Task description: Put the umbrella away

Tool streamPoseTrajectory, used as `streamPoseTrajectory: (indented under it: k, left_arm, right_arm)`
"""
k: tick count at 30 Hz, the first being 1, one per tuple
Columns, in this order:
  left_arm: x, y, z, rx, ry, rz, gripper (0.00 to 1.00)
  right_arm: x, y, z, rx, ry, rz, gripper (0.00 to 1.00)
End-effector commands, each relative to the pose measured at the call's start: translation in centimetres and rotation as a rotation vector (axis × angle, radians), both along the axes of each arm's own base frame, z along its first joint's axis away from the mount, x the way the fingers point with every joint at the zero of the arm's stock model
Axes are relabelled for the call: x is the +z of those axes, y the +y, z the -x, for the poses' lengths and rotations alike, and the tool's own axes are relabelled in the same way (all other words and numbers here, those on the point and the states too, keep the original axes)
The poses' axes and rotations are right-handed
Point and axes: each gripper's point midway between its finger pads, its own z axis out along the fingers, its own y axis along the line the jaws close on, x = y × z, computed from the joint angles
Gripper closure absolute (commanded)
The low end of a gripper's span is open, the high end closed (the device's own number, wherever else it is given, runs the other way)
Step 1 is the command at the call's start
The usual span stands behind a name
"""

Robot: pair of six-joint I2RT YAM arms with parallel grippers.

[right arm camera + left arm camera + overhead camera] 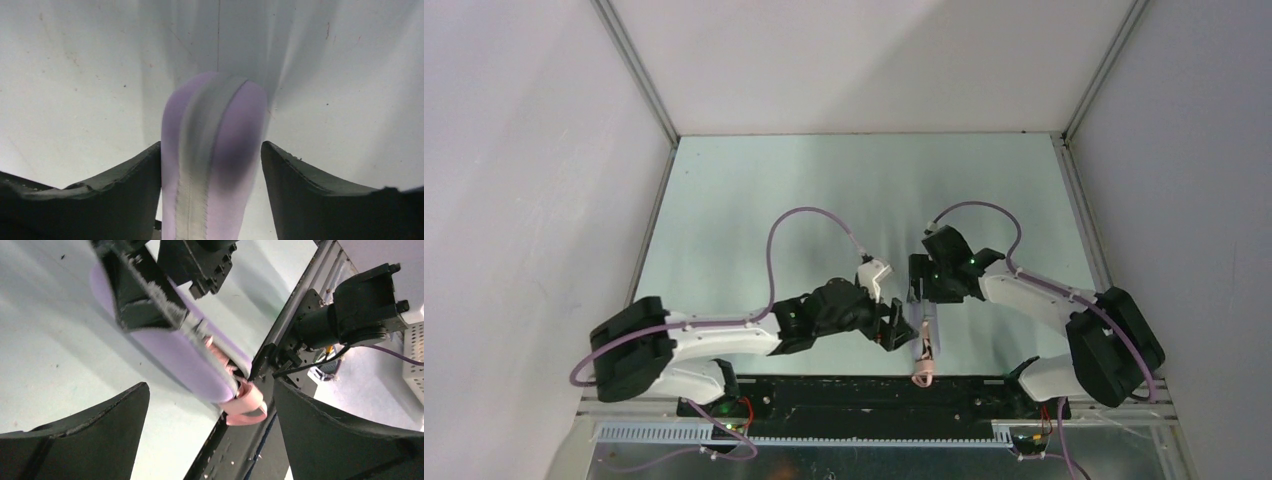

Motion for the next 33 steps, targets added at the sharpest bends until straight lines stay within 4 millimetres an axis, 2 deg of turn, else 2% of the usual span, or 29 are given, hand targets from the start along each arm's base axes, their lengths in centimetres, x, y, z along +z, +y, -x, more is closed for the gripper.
streamPoseTrajectory:
  k: [1, 4, 6, 9, 10, 11, 12, 13, 14, 15, 16, 17, 18, 19, 20, 21, 23, 24, 25, 26, 27, 28, 31, 32, 33]
  left_arm:
    - [1.0, 1.9, 0.2, 0.026, 0.031, 0.063, 0.00]
    - [0.1, 3.3, 0.0, 0.049, 0.069, 0.049, 0.00]
    - [-0.1, 3.9, -0.1, 0.055, 0.097, 0.069, 0.00]
    - [0.2, 4.6, -0.3, 0.059, 0.122, 0.135, 0.00]
    - [0.5, 4.8, -0.4, 0.055, 0.125, 0.151, 0.00]
    - [0.7, 4.8, -0.4, 0.045, 0.124, 0.164, 0.00]
    - [0.9, 4.9, -0.8, 0.051, 0.121, 0.170, 0.00]
    - [1.3, 4.9, -0.8, 0.037, 0.117, 0.179, 0.00]
    - [1.5, 5.0, -1.1, 0.036, 0.115, 0.188, 0.00]
    - [2.3, 4.9, -1.3, 0.018, 0.109, 0.210, 0.00]
    - [2.8, 5.0, -1.4, 0.010, 0.100, 0.225, 0.00]
    - [3.7, 5.1, -1.9, 0.004, 0.085, 0.242, 0.00]
    - [4.6, 5.2, -2.1, 0.000, 0.068, 0.260, 0.00]
    - [5.6, 5.4, -2.7, -0.003, 0.048, 0.274, 0.00]
    - [6.8, 5.7, -3.0, -0.002, 0.024, 0.294, 0.00]
    - [8.1, 5.8, -3.5, -0.006, -0.001, 0.310, 0.00]
    - [11.6, 6.1, -3.5, -0.031, -0.067, 0.357, 0.00]
    - [12.2, 6.2, -3.4, -0.042, -0.086, 0.349, 0.00]
    - [14.3, 6.2, -3.3, -0.057, -0.121, 0.377, 0.00]
    - [14.5, 6.2, -3.3, -0.062, -0.128, 0.362, 0.00]
    - [16.2, 6.2, -3.4, -0.064, -0.157, 0.377, 0.00]
    - [17.0, 6.2, -3.4, -0.067, -0.170, 0.376, 0.00]
    - [18.7, 5.6, -2.7, -0.125, -0.175, 0.415, 0.00]
    - [19.6, 5.3, -1.9, -0.169, -0.167, 0.460, 0.00]
    - [19.6, 5.0, -1.8, -0.185, -0.151, 0.470, 0.00]
  right_arm:
    - [0.8, 0.3, -1.0, 0.034, -0.030, 0.006, 0.33]
    - [1.4, 1.0, -1.0, 0.055, -0.019, -0.059, 0.53]
    - [2.1, 1.1, -1.3, 0.054, -0.028, -0.097, 0.61]
    - [4.6, 1.9, -2.0, 0.067, -0.082, -0.221, 0.65]
    - [6.4, 3.0, -2.3, 0.093, -0.125, -0.310, 0.65]
    - [7.1, 3.1, -2.4, 0.097, -0.141, -0.354, 0.66]
    - [9.6, 4.3, -2.7, 0.145, -0.204, -0.454, 0.67]
    - [10.6, 4.6, -2.8, 0.160, -0.233, -0.500, 0.68]
    - [13.4, 5.5, -2.7, 0.219, -0.300, -0.595, 0.68]
    - [14.4, 5.8, -2.7, 0.239, -0.336, -0.628, 0.68]
    - [17.3, 6.3, -2.7, 0.281, -0.426, -0.700, 0.69]
    - [18.4, 6.5, -2.5, 0.293, -0.452, -0.740, 0.69]
    - [21.1, 6.9, -2.1, 0.349, -0.540, -0.808, 0.69]
    - [21.9, 7.0, -1.7, 0.353, -0.554, -0.847, 0.70]
    - [24.5, 7.2, -1.2, 0.399, -0.651, -0.904, 0.70]
    - [25.1, 7.2, -0.8, 0.401, -0.659, -0.941, 0.71]
    - [28.5, 7.1, 0.0, 0.447, -0.779, -1.022, 0.72]
    - [29.2, 6.9, 0.3, 0.453, -0.801, -1.040, 0.73]
    - [30.5, 6.9, 0.8, 0.469, -0.832, -1.081, 0.73]
    - [31.1, 6.9, 1.0, 0.475, -0.841, -1.103, 0.73]
    - [32.1, 6.9, 1.5, 0.488, -0.847, -1.145, 0.73]
    - [32.5, 6.9, 1.7, 0.496, -0.849, -1.168, 0.73]
    - [33.9, 7.0, 2.3, 0.513, -0.846, -1.249, 0.74]
    - [34.1, 7.0, 2.4, 0.515, -0.848, -1.259, 0.74]
    - [34.4, 6.9, 2.4, 0.509, -0.854, -1.273, 0.74]
